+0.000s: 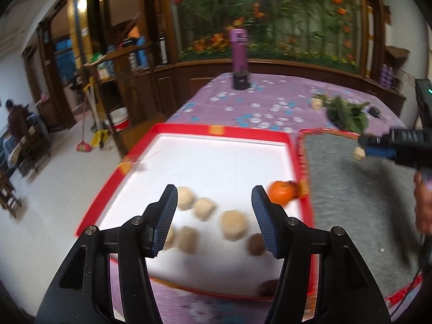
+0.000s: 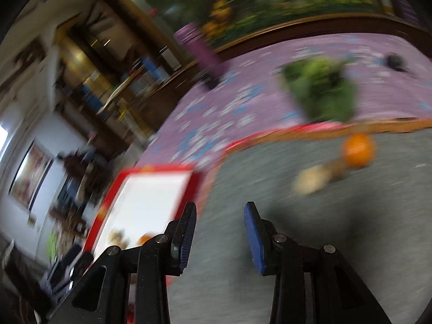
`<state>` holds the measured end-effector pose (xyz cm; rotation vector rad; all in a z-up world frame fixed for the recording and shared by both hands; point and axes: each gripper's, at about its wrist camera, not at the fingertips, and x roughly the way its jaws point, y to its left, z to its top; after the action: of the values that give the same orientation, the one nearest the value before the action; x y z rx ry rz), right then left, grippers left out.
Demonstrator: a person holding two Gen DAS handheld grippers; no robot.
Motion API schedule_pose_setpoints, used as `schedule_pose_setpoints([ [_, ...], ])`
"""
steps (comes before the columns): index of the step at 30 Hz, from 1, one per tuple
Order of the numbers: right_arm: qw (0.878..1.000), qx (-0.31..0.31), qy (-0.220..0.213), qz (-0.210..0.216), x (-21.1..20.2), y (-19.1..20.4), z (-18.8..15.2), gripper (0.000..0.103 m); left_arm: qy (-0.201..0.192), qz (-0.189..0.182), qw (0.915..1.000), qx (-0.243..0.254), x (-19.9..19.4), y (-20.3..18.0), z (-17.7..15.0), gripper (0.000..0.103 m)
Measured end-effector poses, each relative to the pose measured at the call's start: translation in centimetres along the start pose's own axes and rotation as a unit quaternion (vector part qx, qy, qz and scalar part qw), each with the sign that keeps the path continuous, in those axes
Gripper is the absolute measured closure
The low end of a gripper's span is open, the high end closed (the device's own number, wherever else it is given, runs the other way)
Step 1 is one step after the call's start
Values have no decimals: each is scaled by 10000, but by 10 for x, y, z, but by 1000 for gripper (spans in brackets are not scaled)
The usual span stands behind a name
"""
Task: Organize fruits
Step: 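Grasp another orange with the right tool while the left tool grasps a brown nut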
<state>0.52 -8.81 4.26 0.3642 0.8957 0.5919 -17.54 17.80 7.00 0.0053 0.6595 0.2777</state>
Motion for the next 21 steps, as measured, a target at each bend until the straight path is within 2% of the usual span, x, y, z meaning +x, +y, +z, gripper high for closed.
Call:
schedule_pose_setpoints([
  [4, 9968, 605, -302, -435, -27, -58, 27, 67, -13, -315, 9990, 329, -1, -37, 8, 46],
  [8, 9930, 1004, -111, -609, -26, -92, 44, 67, 30, -647, 9957, 655, 2, -77, 21, 46],
  [14, 9903, 1178, 170, -719, -1, -98, 50, 67, 162, -1057, 9877, 1138, 19, -136, 39, 46],
  [17, 9909, 1010, 185, -873, 11, -101, 51, 67, 270, -1159, 9855, 1213, 32, -154, 47, 46],
  [21, 9936, 681, 264, -866, 21, -101, 47, 69, 535, -1359, 9801, 1348, 58, -181, 56, 46],
])
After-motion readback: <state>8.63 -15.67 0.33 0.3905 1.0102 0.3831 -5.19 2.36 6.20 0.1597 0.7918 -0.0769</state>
